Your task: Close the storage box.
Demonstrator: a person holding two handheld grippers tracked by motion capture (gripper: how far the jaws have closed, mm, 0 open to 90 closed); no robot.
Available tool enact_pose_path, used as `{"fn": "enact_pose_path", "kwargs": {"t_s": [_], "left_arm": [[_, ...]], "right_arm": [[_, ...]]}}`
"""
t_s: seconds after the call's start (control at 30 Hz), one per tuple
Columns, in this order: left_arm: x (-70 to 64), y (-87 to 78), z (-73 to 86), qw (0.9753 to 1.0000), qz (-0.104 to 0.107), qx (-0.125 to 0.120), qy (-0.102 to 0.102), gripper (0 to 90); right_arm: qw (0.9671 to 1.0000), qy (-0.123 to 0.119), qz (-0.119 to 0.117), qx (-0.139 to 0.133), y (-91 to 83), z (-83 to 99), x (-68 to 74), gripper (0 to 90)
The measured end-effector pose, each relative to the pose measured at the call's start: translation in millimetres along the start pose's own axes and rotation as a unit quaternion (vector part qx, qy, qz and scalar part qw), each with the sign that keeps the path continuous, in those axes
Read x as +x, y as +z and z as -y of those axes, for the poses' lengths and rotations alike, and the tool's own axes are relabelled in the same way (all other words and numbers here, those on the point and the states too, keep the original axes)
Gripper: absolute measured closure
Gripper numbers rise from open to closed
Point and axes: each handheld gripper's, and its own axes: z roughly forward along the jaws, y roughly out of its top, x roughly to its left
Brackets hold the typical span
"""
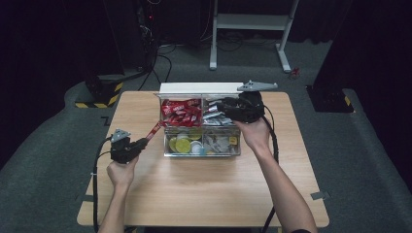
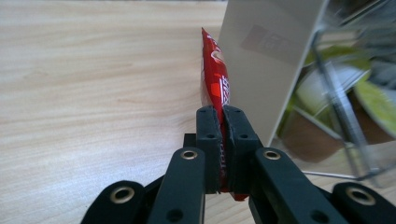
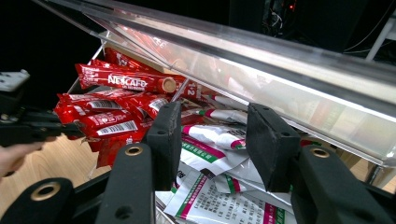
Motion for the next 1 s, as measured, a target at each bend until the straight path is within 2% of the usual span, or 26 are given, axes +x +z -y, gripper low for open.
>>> {"fn": "enact_pose_path", "kwargs": {"t_s": [0.1, 0.2, 0.37, 0.67, 0.9, 1.0], "left_arm": [[2.3, 10.2, 7.5, 0.9999, -0.01, 0.008, -0.003, 86.3], [3.2, 14.1, 11.2, 0.9999, -0.014, 0.005, -0.007, 86.2], [7.9, 22.9, 21.3, 0.9994, -0.023, 0.024, -0.005, 86.0], [10.2, 29.9, 32.4, 0.9986, -0.028, 0.045, -0.005, 85.5], [12.2, 31.0, 35.7, 0.9983, -0.027, 0.049, -0.013, 84.9], [10.8, 31.6, 36.7, 0.9981, -0.029, 0.054, -0.008, 84.1]], "right_arm": [[1.0, 0.001, 0.003, 0.005, -0.1, -1.0, 0.9, 55.7], [1.0, -0.002, 0.006, 0.006, -0.5, -1.6, 1.4, 55.7], [1.0, -0.001, 0.007, 0.005, -0.2, -2.0, 1.6, 55.9], [1.0, 0.002, 0.002, 0.002, -0.5, -0.9, 0.7, 56.0], [1.0, 0.0, 0.001, 0.0, -0.4, -0.2, 0.3, 55.9], [1.0, 0.002, 0.002, 0.002, -0.5, -0.7, 0.9, 55.8]]}}
